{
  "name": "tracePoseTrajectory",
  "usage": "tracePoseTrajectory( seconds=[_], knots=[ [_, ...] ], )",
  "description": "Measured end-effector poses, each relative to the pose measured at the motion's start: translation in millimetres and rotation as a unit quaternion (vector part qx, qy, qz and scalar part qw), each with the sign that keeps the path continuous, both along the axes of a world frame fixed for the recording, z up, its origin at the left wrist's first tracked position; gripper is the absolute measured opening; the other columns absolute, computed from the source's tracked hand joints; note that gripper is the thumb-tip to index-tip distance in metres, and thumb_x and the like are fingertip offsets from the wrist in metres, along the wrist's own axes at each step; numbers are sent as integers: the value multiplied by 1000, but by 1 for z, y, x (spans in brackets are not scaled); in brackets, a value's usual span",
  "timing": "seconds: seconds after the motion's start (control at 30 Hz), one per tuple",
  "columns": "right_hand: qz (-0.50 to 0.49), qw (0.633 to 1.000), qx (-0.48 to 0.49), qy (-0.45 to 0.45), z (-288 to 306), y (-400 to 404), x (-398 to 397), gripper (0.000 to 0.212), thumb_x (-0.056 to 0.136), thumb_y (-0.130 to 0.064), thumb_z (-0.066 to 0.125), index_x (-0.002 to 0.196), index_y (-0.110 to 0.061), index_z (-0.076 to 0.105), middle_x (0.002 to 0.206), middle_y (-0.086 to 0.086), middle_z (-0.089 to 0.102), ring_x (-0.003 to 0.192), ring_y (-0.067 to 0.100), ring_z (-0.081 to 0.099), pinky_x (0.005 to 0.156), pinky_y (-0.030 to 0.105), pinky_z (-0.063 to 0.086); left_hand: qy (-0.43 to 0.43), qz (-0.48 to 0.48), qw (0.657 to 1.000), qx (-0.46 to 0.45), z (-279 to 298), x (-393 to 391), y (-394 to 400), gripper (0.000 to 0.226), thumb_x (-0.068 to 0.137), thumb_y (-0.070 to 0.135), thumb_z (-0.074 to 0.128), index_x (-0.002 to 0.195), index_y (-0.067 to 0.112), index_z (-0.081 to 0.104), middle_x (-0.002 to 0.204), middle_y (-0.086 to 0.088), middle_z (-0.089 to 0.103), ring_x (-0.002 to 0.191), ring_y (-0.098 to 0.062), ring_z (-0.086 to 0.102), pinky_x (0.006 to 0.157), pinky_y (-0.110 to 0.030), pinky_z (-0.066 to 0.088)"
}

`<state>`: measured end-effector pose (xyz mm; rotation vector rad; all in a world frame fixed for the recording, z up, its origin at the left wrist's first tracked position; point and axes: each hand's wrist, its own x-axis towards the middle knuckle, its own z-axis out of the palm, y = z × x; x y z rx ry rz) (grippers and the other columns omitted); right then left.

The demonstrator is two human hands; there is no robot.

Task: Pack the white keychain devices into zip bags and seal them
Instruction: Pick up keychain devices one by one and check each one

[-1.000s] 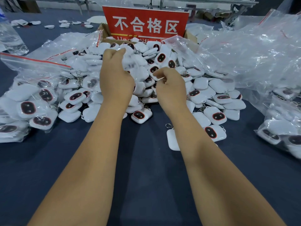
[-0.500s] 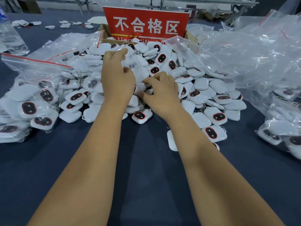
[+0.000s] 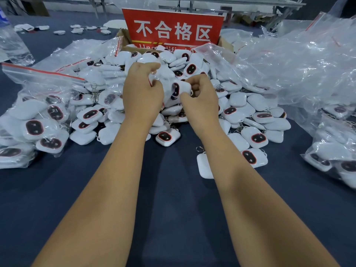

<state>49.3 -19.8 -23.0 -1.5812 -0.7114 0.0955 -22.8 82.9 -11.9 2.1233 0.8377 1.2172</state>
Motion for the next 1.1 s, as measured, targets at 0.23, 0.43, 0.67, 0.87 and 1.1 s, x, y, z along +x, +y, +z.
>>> tracePoseTrajectory(
  seconds=[0.23,0.43,0.67,0.87,1.1],
  knots=[
    [19,987,80,137,5,-1,6,27,86,4,54,108,-9,64,93,4,70,76,12,65,79,38,59,4,-63,998,-24,-1,3,-5,39,85,9,53,120,22,65,116,11,55,84,-4,50,82,-15,40],
    [40,987,96,124,5,-3,3,27,88,1,59,98,-24,63,95,14,72,76,17,67,78,39,58,19,-96,994,-40,-2,3,-5,34,85,15,56,115,28,65,113,14,56,75,2,51,78,-19,43],
    [47,987,93,120,6,-2,3,21,90,-1,60,105,-14,65,97,15,73,81,15,65,88,45,55,62,-96,993,8,-6,4,-4,40,88,12,61,125,27,62,114,11,52,86,-8,49,81,-21,38],
    [83,985,57,142,5,-2,3,35,90,0,56,120,-17,60,81,-7,73,65,6,65,65,23,55,33,-95,995,-19,-4,6,-8,40,92,3,45,123,22,64,116,12,51,104,0,47,79,0,33],
    [115,984,30,135,5,-3,0,41,85,5,50,104,-29,61,77,4,71,69,16,64,72,60,59,6,-128,990,-59,-2,5,-13,28,94,27,46,111,28,69,112,8,61,100,-9,58,88,-31,48]
  ],
)
